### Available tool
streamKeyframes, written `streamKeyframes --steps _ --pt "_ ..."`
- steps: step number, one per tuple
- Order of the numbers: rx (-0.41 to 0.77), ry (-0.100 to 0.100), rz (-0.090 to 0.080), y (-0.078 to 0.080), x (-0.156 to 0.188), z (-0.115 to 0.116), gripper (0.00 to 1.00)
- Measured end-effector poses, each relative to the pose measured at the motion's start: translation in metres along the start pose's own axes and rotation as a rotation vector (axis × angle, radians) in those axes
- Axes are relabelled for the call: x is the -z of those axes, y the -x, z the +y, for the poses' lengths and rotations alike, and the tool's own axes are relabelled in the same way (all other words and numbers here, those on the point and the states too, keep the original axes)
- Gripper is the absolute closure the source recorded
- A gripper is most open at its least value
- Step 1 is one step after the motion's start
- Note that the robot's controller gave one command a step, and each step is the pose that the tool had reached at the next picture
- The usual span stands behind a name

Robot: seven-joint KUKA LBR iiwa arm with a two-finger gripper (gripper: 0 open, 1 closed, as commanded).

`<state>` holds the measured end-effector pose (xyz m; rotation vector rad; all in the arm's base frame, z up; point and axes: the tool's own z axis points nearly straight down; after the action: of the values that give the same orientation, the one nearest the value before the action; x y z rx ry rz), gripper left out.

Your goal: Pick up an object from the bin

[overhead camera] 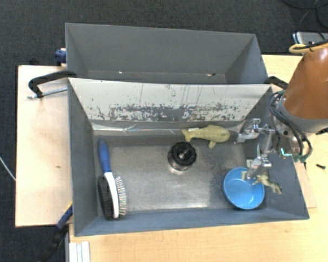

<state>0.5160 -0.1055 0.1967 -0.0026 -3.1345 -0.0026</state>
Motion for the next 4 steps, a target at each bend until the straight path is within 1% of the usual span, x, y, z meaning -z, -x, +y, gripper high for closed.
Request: streamKeyframes --steps 1,2,3,4 --pt "0.065 -0.001 -0.015 -0.018 -0.122 -0.026 0.00" --pt "-0.161 -0.002 -0.015 -0.022 -0.096 -0.033 0.00" --pt "-0.290 0.000 -0.013 -0.021 -0.096 -0.026 0.00" --pt "-0.327 0.004 -0.016 -0.016 -0.122 -0.039 0.00"
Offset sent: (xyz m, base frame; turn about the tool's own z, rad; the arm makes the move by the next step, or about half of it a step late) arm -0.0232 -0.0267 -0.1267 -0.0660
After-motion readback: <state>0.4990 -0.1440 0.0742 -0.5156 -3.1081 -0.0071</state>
